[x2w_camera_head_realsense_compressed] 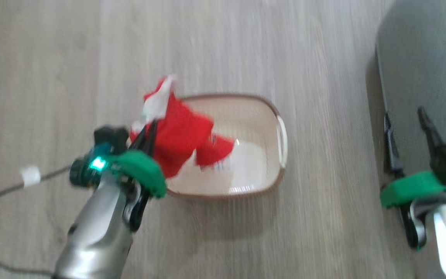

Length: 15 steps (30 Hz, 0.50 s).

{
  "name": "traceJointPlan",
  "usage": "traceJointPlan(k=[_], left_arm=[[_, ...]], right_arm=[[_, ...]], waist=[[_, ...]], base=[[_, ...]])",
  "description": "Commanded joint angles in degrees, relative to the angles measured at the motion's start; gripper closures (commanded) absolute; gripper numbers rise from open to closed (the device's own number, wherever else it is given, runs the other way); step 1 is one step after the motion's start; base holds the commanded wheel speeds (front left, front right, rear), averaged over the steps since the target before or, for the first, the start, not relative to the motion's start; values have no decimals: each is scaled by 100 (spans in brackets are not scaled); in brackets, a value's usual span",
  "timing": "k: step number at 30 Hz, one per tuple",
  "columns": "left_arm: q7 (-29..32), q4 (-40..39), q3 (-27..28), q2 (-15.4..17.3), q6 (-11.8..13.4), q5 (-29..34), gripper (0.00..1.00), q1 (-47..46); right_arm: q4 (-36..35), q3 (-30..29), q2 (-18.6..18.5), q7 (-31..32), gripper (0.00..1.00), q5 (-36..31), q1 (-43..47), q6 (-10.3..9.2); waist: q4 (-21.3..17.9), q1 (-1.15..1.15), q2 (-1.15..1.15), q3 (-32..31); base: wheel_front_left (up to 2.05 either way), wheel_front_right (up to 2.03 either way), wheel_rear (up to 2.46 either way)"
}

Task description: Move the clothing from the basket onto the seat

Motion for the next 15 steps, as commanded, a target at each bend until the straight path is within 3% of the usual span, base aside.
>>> traceJointPlan(k=[1, 8, 15], left_arm=[[-77, -307, 243, 225, 85, 35, 100, 122], [-77, -980, 669, 550, 353, 89, 100, 970], [-77, -1188, 849, 701, 429, 100, 100, 1379]], right_arm=[[-89, 127, -103, -37, 0, -25, 184, -2], [151, 255, -126, -37, 0, 15, 646, -2], [284, 459, -70, -37, 0, 93, 808, -2]], waist=[[487, 1, -1, -785], [581, 1, -1, -1416], [563, 1, -1, -1697]], base=[[0, 0, 0], [0, 0, 0], [0, 0, 0]])
